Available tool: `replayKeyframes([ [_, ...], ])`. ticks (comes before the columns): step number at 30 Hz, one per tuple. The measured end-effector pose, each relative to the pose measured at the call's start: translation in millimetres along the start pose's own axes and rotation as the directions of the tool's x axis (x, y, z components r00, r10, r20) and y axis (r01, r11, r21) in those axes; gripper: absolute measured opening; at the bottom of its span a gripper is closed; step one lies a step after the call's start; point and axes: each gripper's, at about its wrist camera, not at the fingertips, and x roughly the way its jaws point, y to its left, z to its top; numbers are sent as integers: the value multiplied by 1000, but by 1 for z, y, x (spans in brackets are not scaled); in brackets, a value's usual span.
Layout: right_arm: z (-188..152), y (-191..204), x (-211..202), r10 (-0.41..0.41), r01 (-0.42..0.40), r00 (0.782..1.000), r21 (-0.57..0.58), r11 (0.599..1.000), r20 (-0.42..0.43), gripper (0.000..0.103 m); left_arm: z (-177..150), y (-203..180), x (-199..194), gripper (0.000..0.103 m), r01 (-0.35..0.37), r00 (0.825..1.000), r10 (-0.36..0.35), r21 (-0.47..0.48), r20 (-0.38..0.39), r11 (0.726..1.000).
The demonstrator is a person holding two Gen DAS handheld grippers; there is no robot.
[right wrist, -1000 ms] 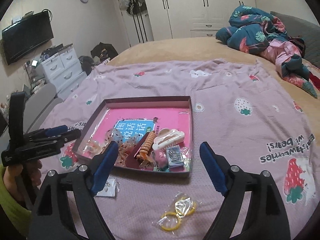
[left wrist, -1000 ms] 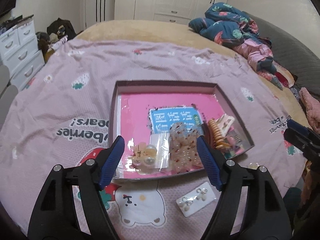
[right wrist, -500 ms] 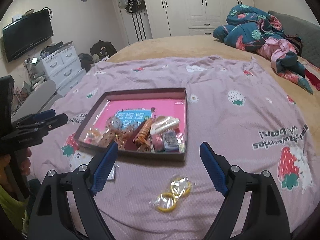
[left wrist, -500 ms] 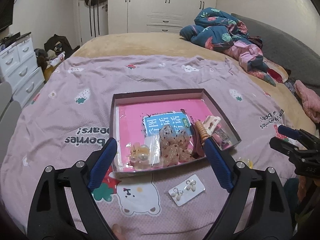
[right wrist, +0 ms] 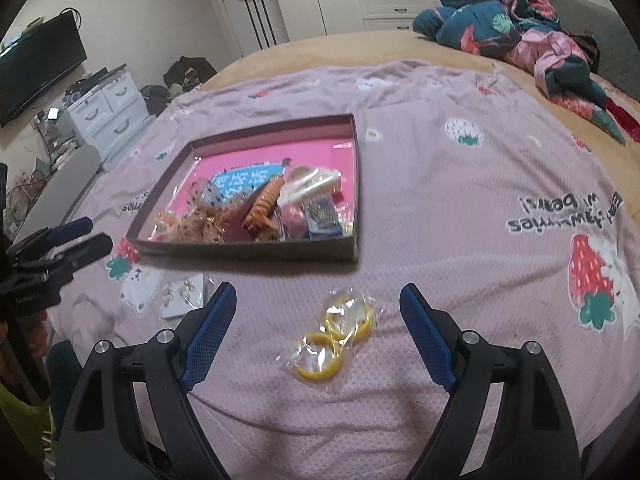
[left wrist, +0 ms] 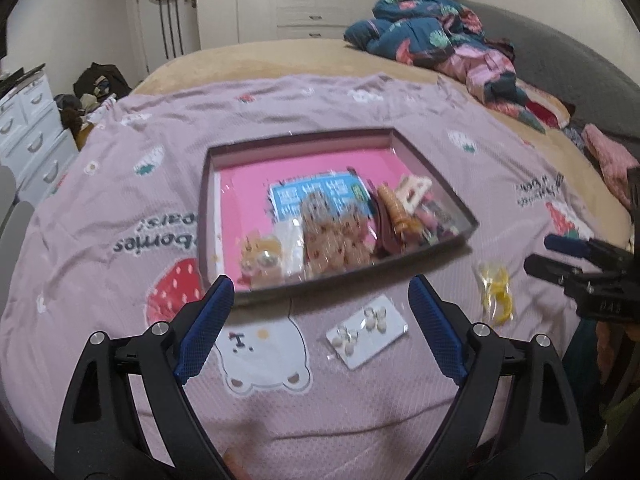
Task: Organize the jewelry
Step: 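Withdraw both grippers toward the earring card and bagged yellow ties, then grasp the pearl earring card with the left gripper while the right grasps the yellow ties bag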
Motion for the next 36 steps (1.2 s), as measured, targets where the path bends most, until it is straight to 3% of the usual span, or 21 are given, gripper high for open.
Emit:
replayKeyframes([
  [6, -9, -8, 17, 4, -2, 998, 32, 999, -70, 83, -22, -9, 29, 82, 31, 993, -25, 51, -119, 998],
  [16, -26, -21, 55, 55, -31, 982, 130, 991, -183, 83, -43, -19, 64, 82, 86, 978, -59, 130, -199, 988],
  [18, -28, -18, 59, 44, -23, 982, 116, 993, -183, 78, -43, -21, 71, 82, 106, 975, -74, 140, -212, 985],
  [20, -28, -14, 62, 41, -25, 983, 90, 996, -182, 60, -44, -26, 80, 82, 127, 968, -89, 152, -235, 980],
  [22, -28, -13, 63, 51, -37, 983, 85, 996, -174, 52, -44, -29, 86, 82, 125, 968, -84, 163, -238, 979],
  [27, -24, -9, 58, 88, -79, 983, 63, 995, -158, 44, -39, -34, 92, 81, 136, 970, -95, 176, -226, 975],
  [36, -14, 6, 38, 115, -114, 987, 16, 993, -109, 43, -38, -34, 86, 33, 140, 971, -104, 159, -216, 977],
])
